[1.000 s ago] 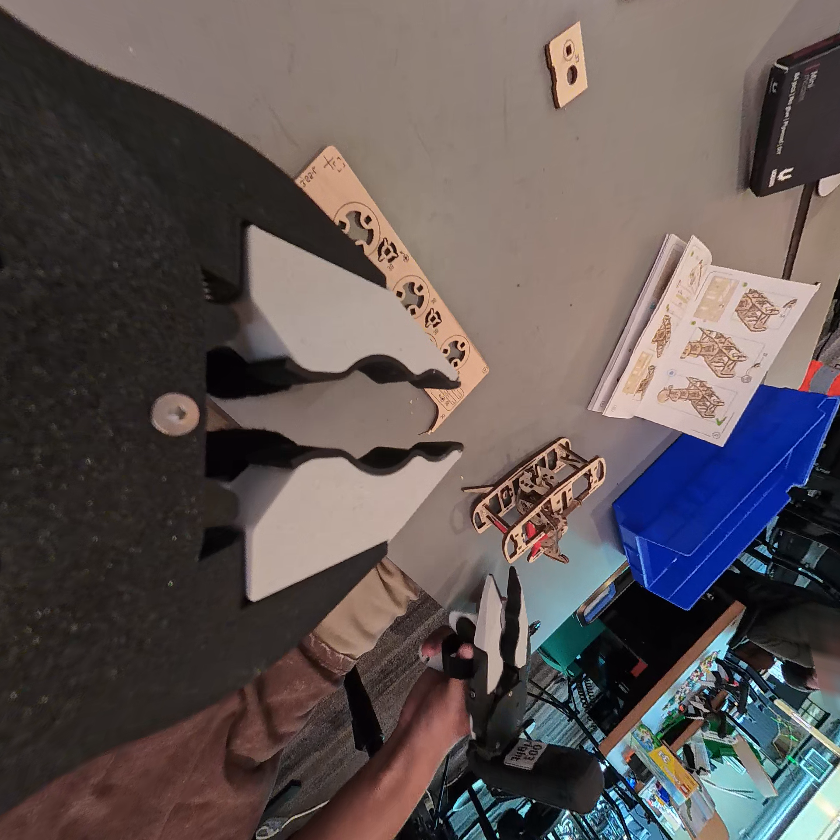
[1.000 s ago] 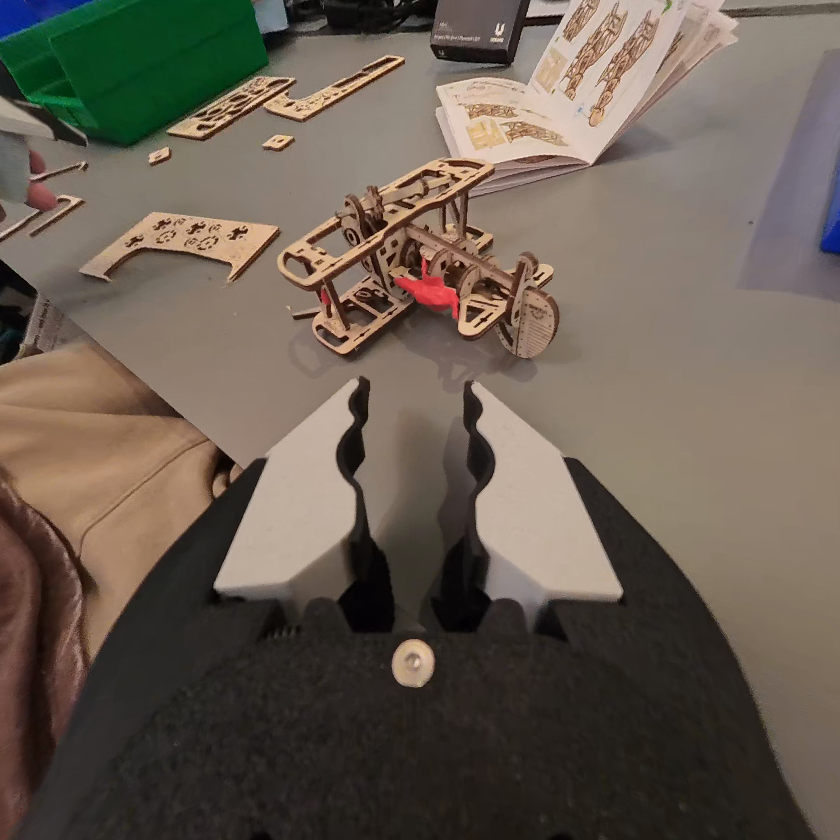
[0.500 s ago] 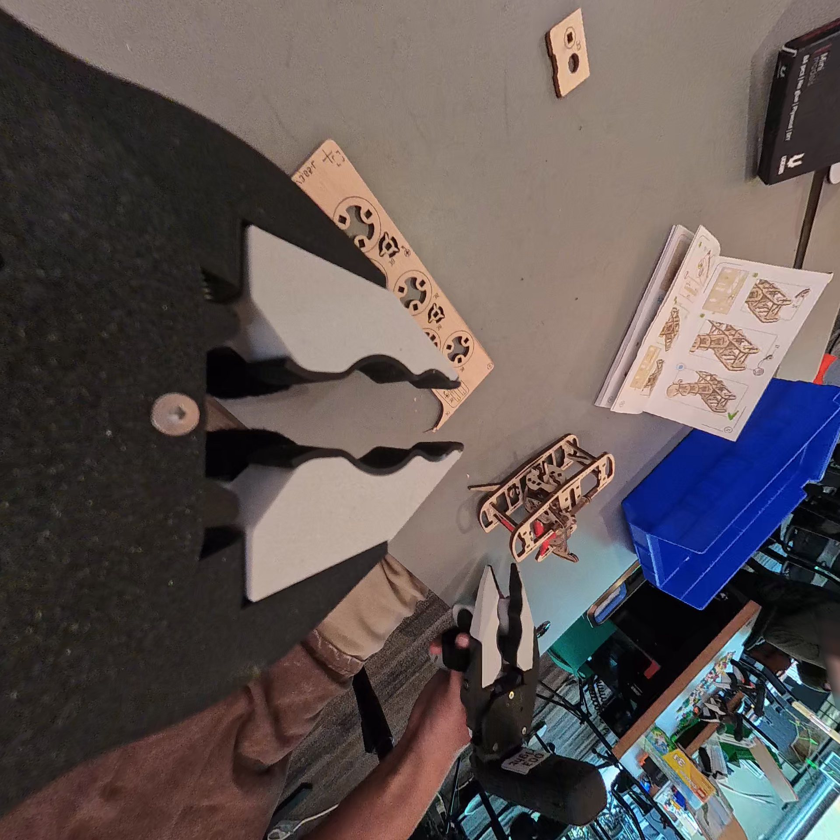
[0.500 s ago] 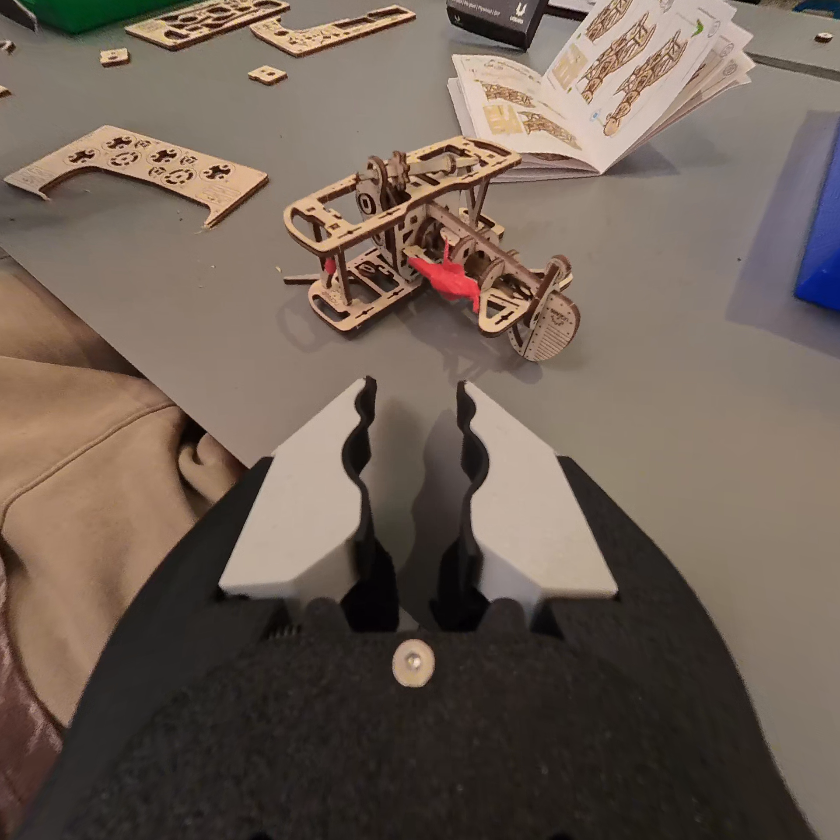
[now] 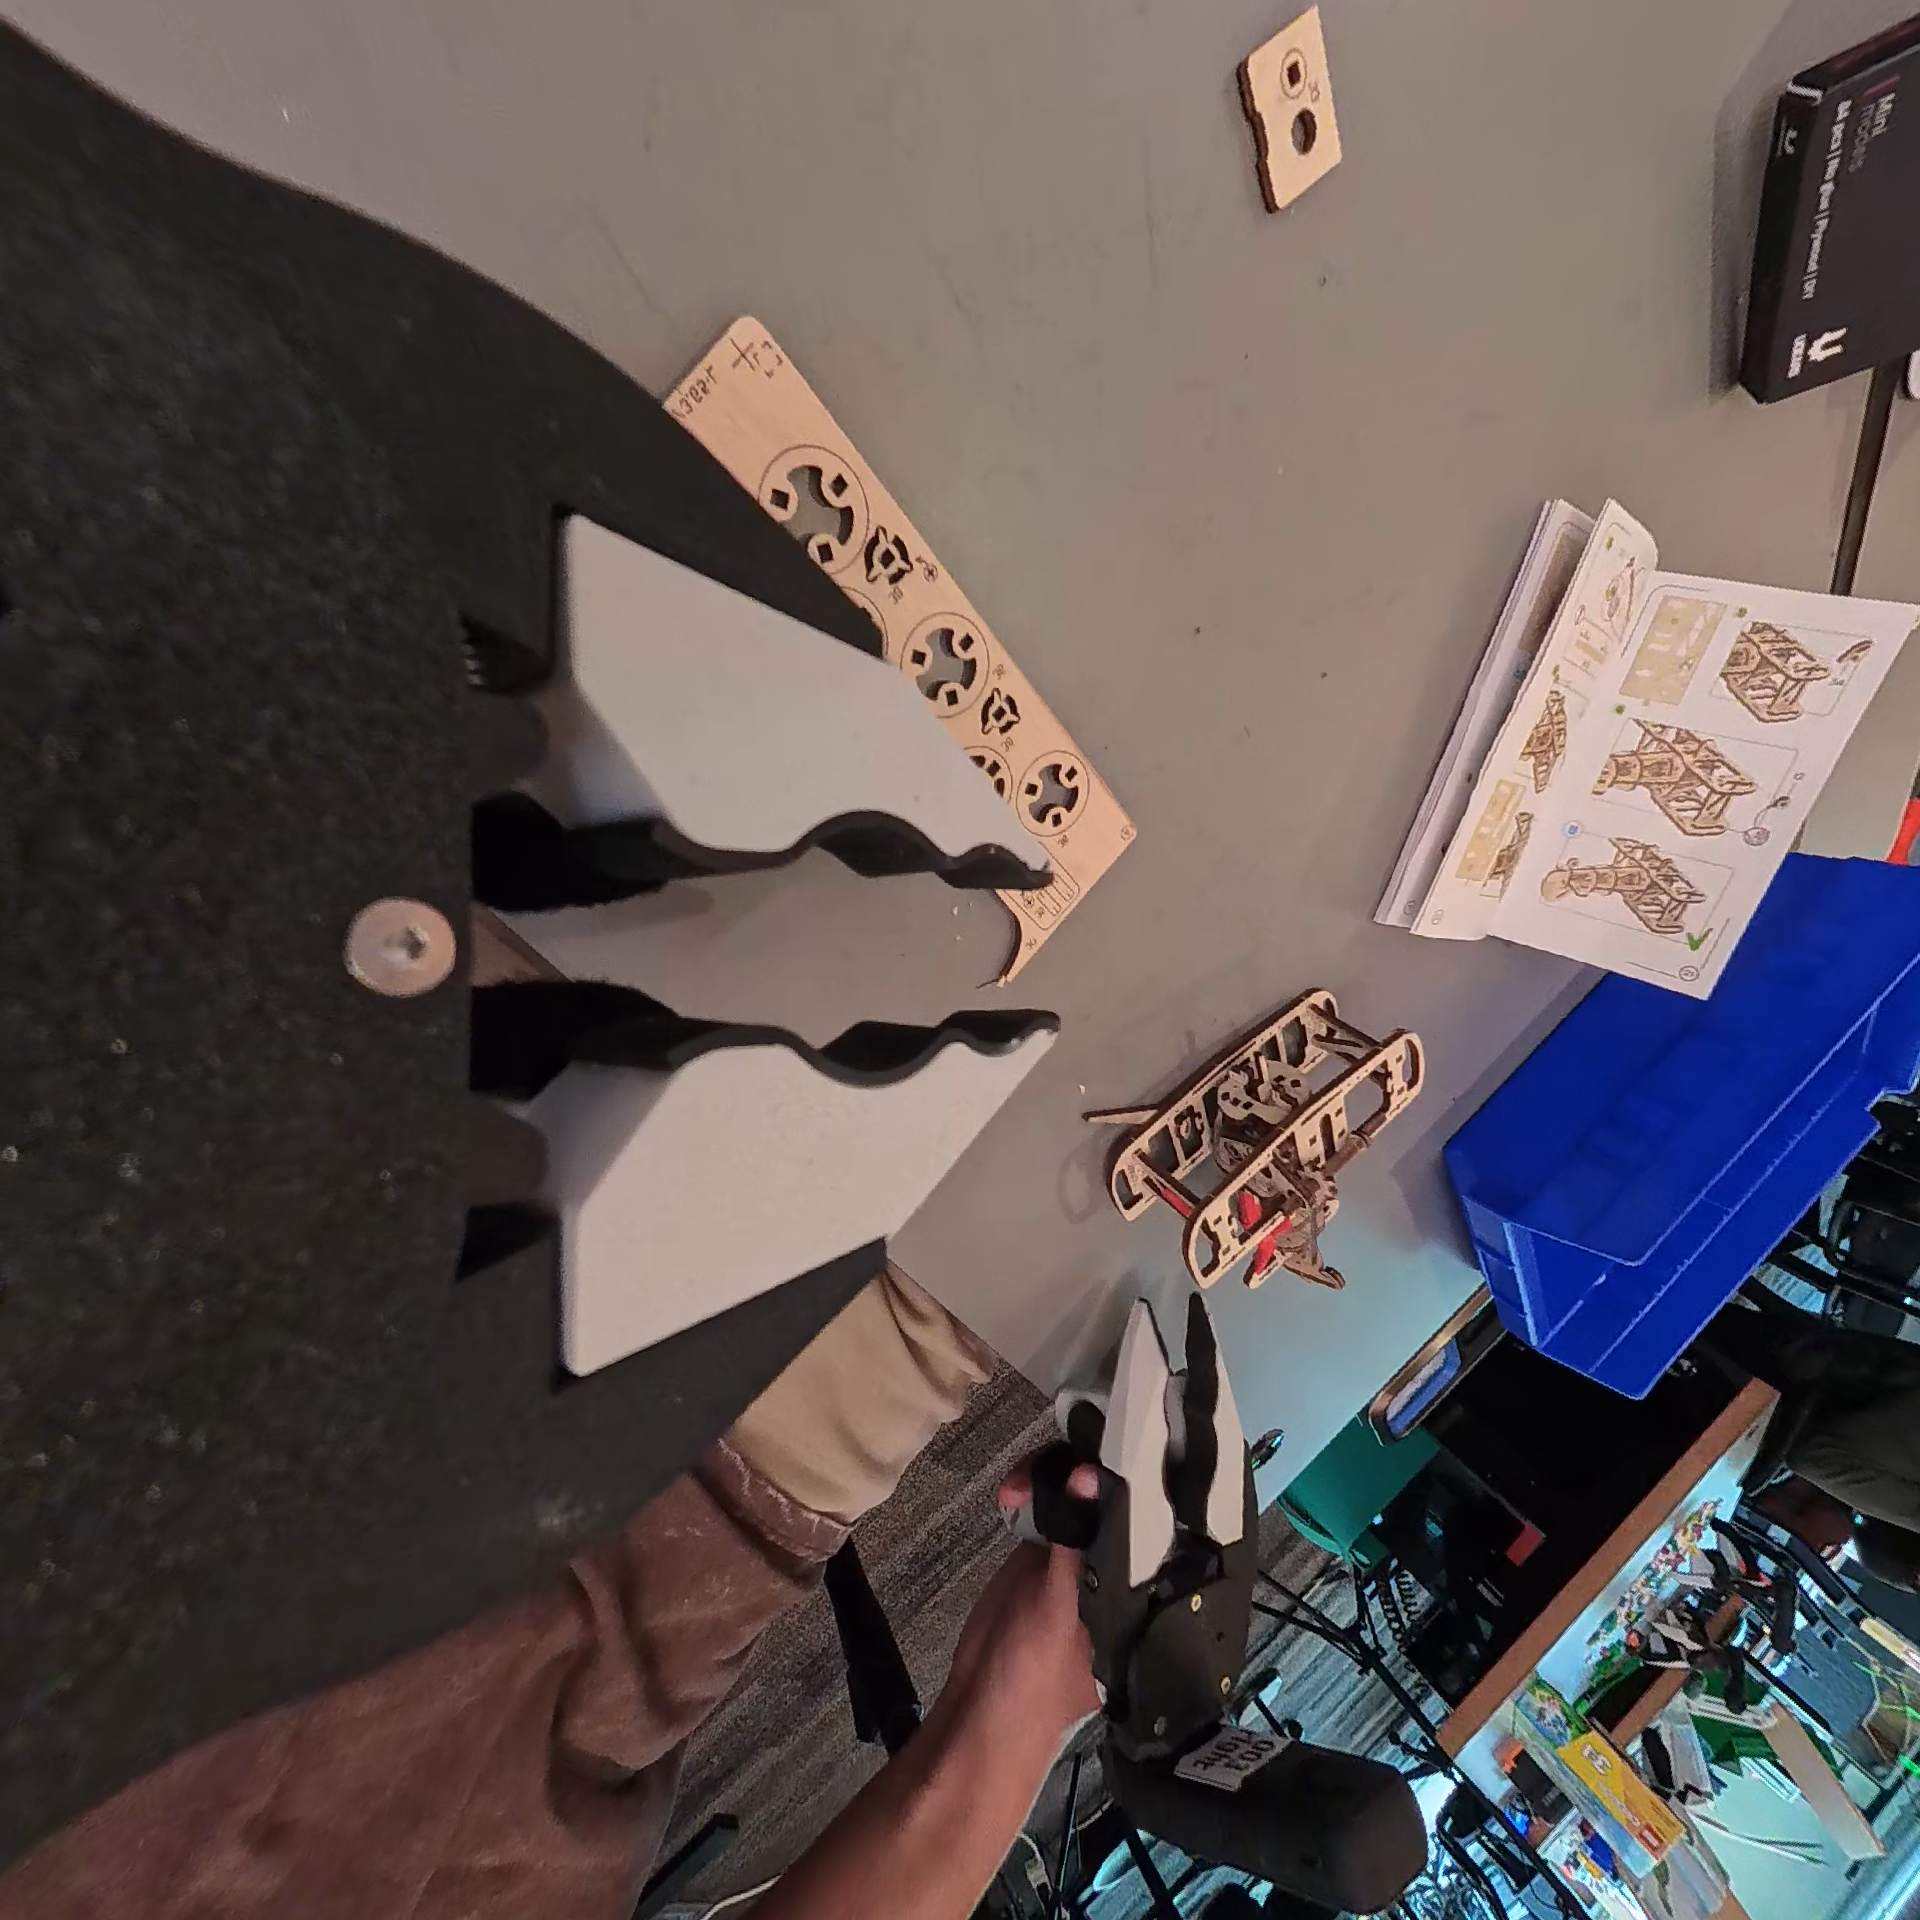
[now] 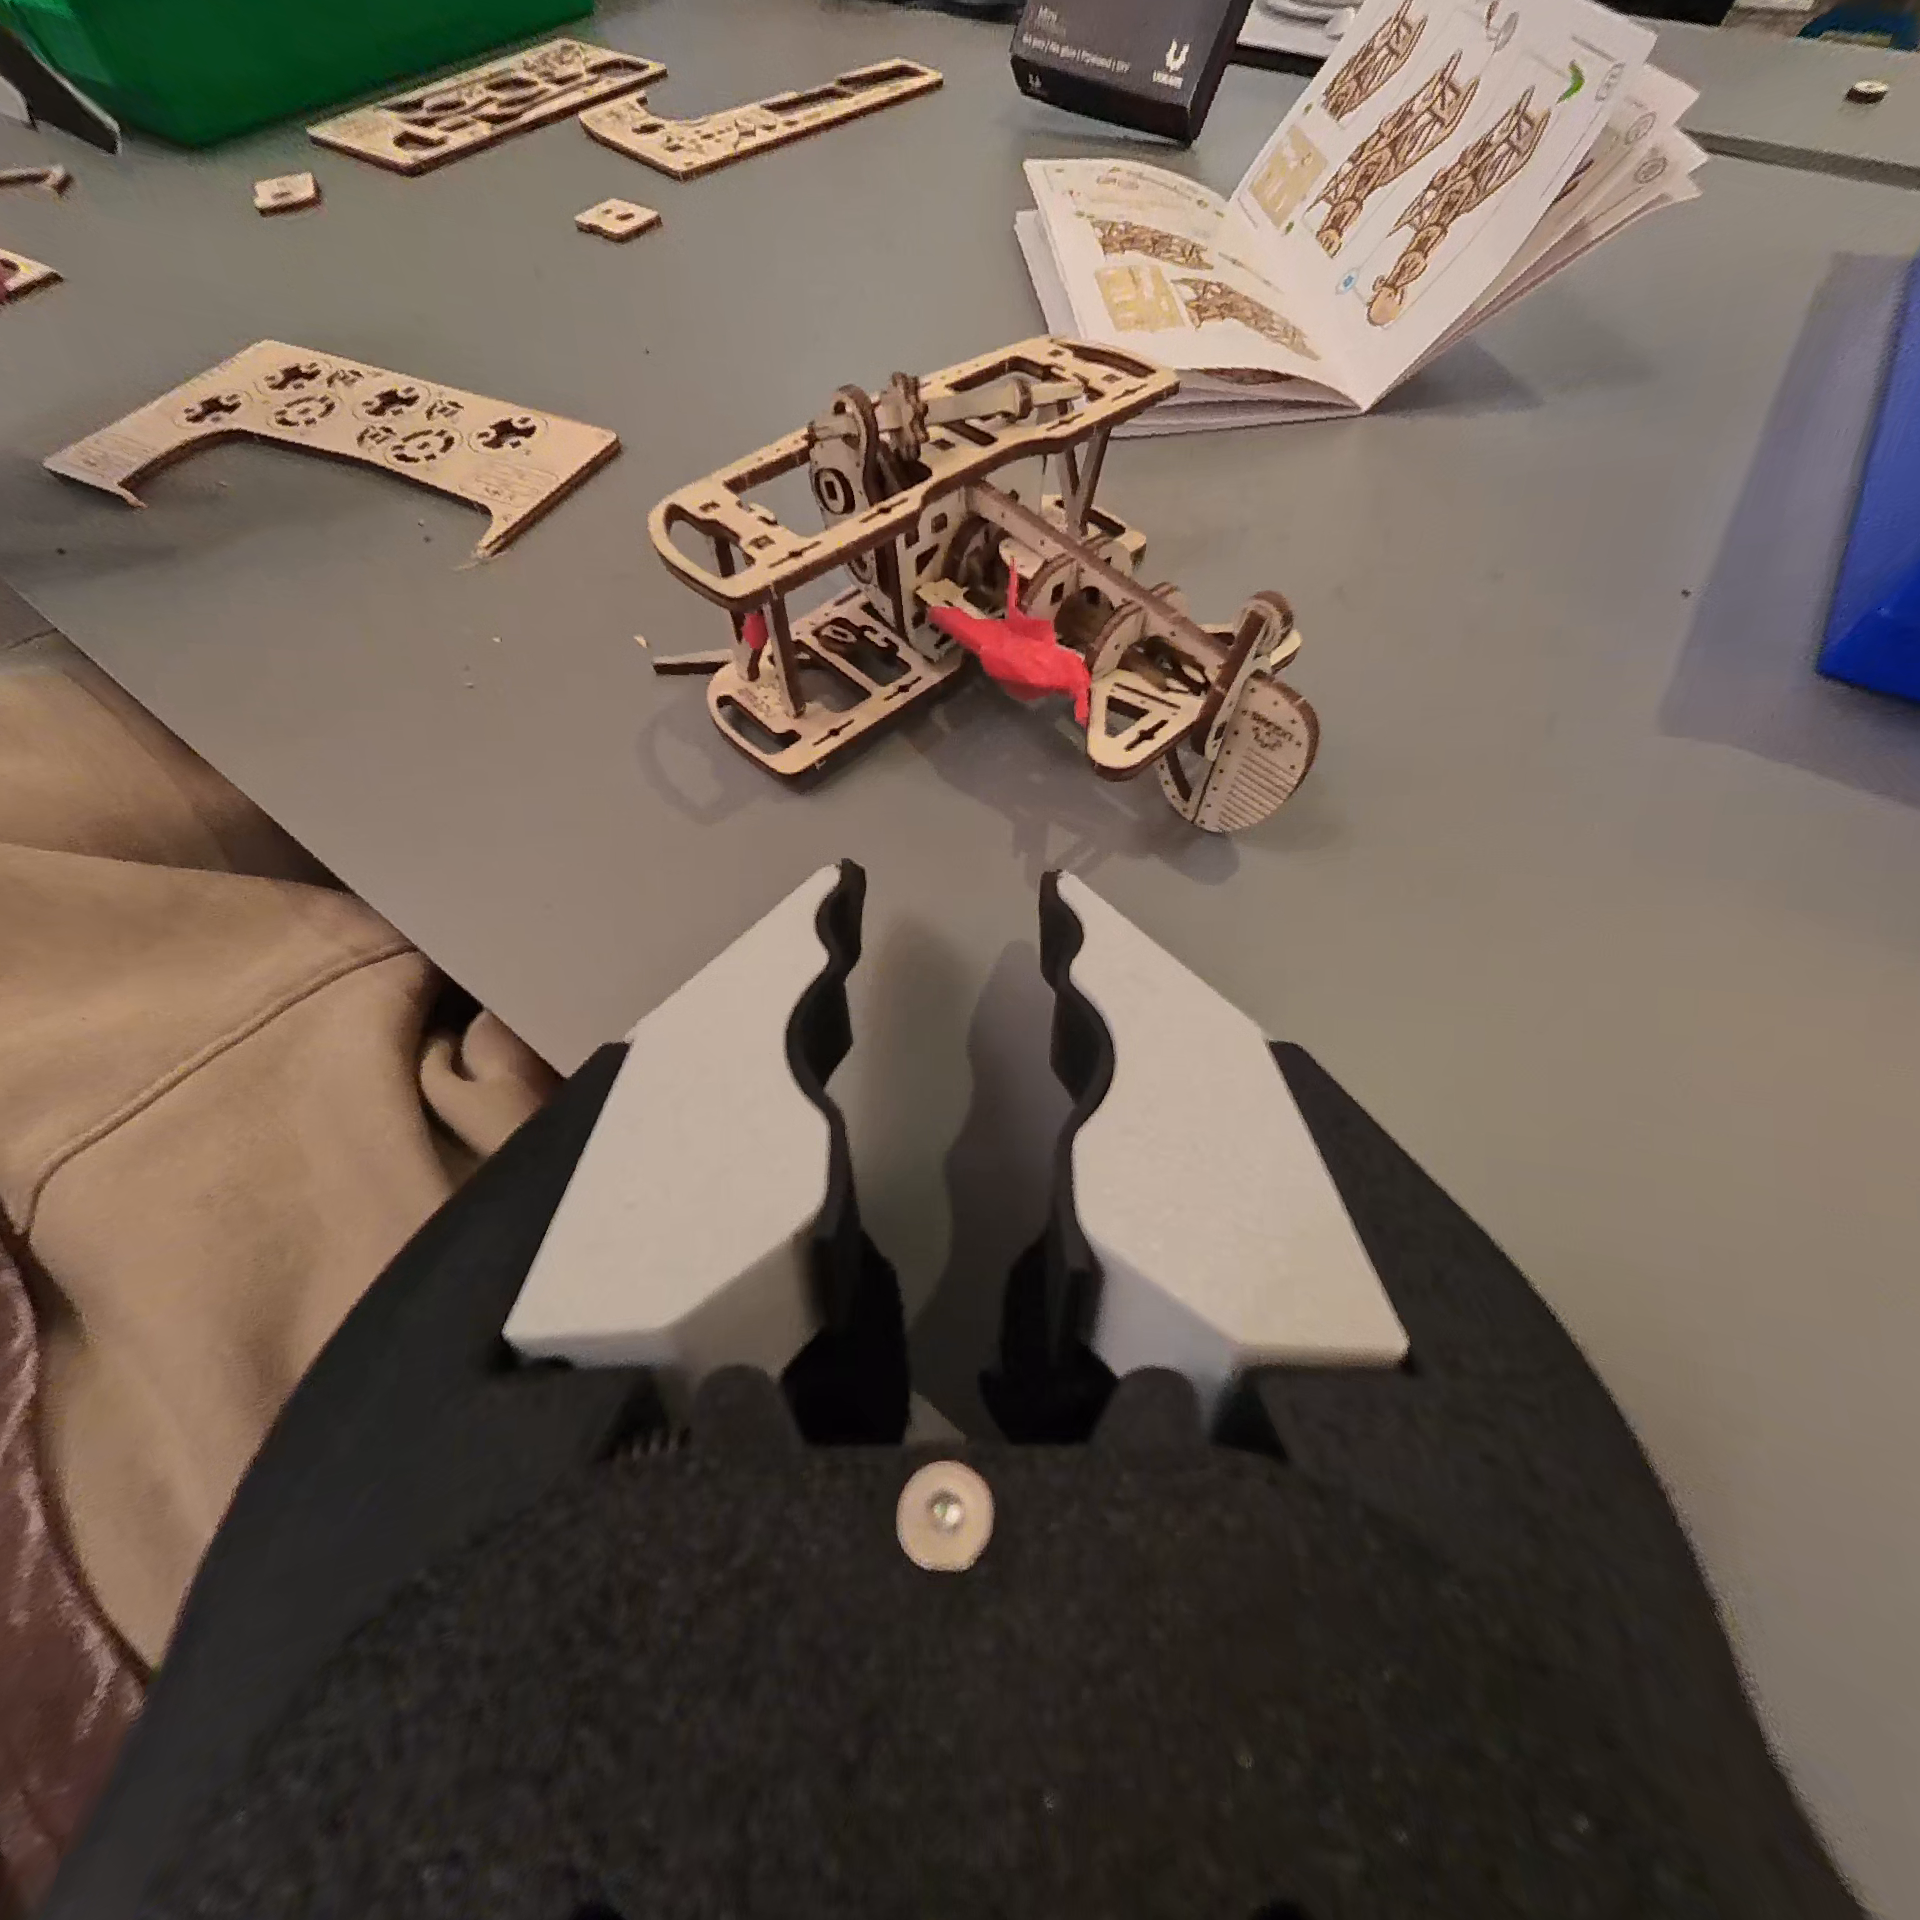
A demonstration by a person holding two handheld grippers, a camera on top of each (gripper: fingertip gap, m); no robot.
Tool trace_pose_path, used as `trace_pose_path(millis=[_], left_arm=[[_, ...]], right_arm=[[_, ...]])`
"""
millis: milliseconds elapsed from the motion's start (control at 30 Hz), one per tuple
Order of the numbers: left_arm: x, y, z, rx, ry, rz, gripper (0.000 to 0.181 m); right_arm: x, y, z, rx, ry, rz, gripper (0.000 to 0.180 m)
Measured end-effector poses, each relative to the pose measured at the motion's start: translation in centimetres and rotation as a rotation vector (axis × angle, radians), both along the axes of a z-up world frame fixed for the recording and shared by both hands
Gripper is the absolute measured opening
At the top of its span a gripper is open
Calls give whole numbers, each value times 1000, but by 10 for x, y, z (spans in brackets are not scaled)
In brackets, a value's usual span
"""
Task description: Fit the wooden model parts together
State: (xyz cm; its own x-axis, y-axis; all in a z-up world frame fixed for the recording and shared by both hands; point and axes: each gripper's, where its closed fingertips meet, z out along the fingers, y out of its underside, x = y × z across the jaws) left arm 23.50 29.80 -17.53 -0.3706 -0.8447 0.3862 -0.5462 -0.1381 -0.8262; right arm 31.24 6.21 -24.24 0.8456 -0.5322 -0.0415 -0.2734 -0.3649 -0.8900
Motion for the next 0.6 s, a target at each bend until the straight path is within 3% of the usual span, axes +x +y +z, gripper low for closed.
trace_pose_path(millis=[600], left_arm=[[0, -1, -1, 26, 1, -5, 20]], right_arm=[[0, -1, -1, -13, -16, 6, 32]])
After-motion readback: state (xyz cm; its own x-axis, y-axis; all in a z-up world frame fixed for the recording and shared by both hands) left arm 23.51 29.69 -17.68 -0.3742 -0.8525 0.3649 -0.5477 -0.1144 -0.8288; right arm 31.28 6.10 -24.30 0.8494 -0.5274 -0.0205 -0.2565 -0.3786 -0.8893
